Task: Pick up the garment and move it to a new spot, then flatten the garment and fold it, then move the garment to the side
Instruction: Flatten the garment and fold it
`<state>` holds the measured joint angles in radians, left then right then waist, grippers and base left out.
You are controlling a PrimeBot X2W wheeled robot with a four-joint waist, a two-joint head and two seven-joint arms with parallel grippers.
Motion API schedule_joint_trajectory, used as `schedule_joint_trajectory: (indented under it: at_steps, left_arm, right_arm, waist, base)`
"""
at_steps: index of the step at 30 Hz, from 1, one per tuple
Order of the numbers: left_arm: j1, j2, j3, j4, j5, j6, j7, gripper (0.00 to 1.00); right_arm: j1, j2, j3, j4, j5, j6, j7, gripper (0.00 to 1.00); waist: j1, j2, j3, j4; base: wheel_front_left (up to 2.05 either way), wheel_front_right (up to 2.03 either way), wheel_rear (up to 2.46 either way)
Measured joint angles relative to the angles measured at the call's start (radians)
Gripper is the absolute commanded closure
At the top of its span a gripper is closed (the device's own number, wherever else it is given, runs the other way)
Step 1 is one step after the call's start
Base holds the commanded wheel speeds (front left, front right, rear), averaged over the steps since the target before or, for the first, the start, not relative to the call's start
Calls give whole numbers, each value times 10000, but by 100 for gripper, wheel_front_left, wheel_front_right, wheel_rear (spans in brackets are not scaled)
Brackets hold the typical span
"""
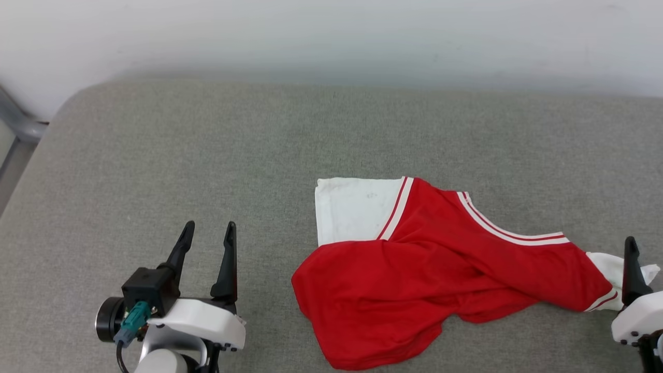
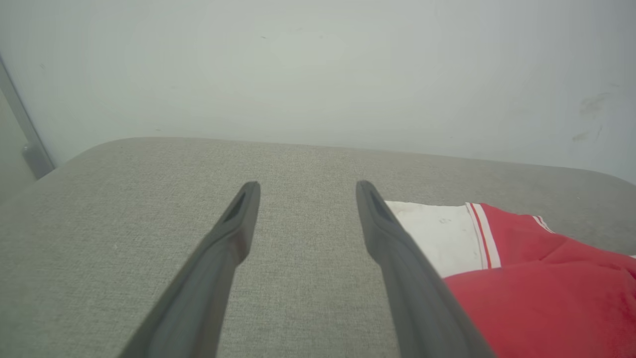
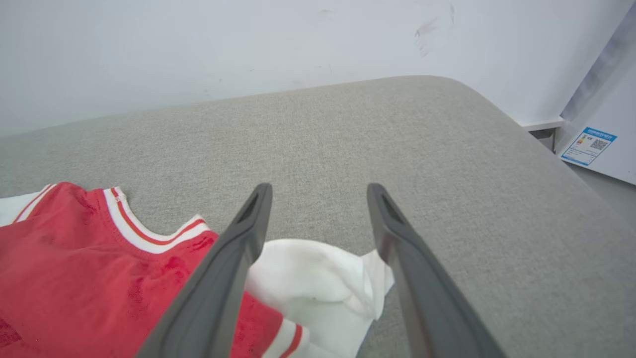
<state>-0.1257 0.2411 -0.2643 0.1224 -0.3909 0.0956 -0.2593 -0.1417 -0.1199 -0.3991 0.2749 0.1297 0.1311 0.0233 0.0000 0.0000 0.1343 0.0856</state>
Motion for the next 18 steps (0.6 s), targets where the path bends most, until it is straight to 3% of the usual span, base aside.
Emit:
schedule_joint_trajectory:
  at_steps: [7, 18]
  left_arm:
    - [394, 67, 44, 40, -96, 136, 102, 0]
    - [621, 382, -109, -105, -40, 219, 458, 0]
  right_arm:
    - [737, 370, 826, -1120, -274, 0, -857, 0]
    - [2406, 677, 2376, -3647, -217, 0, -295, 0]
  waist:
    - [0, 0, -626, -89]
    - [-1, 0, -1309, -349]
  base:
    - [0, 0, 0]
    - [0, 0, 0]
